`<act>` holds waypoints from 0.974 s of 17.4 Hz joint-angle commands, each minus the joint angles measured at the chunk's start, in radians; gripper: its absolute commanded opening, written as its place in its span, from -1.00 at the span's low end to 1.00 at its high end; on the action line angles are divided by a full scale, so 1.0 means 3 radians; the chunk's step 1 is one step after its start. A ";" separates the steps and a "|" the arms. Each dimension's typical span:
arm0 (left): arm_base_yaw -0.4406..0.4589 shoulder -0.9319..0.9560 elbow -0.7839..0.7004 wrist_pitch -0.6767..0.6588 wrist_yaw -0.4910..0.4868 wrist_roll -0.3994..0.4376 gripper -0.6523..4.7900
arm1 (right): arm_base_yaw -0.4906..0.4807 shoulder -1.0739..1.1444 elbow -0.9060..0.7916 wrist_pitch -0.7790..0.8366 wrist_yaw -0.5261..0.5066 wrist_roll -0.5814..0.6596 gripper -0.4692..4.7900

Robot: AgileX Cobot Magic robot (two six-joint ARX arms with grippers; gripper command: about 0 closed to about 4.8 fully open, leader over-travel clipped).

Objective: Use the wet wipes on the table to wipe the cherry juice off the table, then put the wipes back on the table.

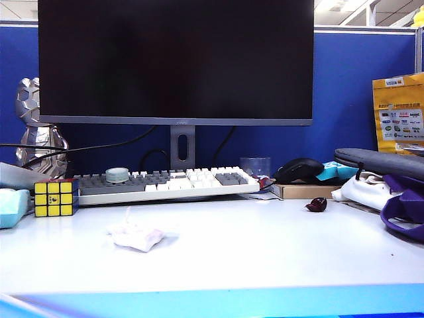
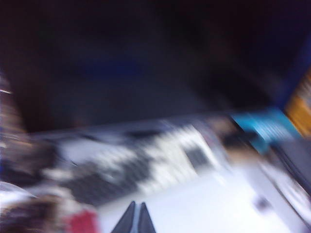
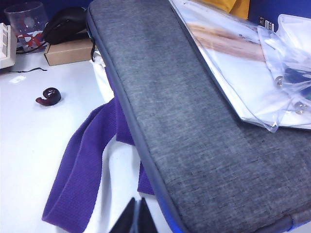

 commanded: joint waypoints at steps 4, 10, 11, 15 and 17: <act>0.0167 -0.1214 -0.1074 0.0614 -0.0566 0.0155 -0.78 | -0.0003 -0.0001 0.0000 0.0006 0.0001 -0.0008 -0.82; 0.0591 -0.2127 -0.2710 0.1194 -0.0518 0.0155 -0.78 | -0.0003 -0.0001 0.0000 0.0006 0.0001 -0.0008 -0.82; 0.0643 -0.2228 -0.2964 0.1392 -0.0446 0.0151 -0.78 | -0.0003 -0.0001 0.0000 0.0006 0.0001 -0.0008 -0.82; 0.0781 -0.2586 -0.3839 0.2073 -0.0028 0.0149 -0.78 | -0.0003 -0.0001 0.0000 0.0006 0.0001 -0.0008 -0.82; 0.0792 -0.2864 -0.4302 0.2113 0.0071 0.0065 -0.78 | -0.0003 -0.0001 0.0000 0.0006 0.0001 -0.0008 -0.82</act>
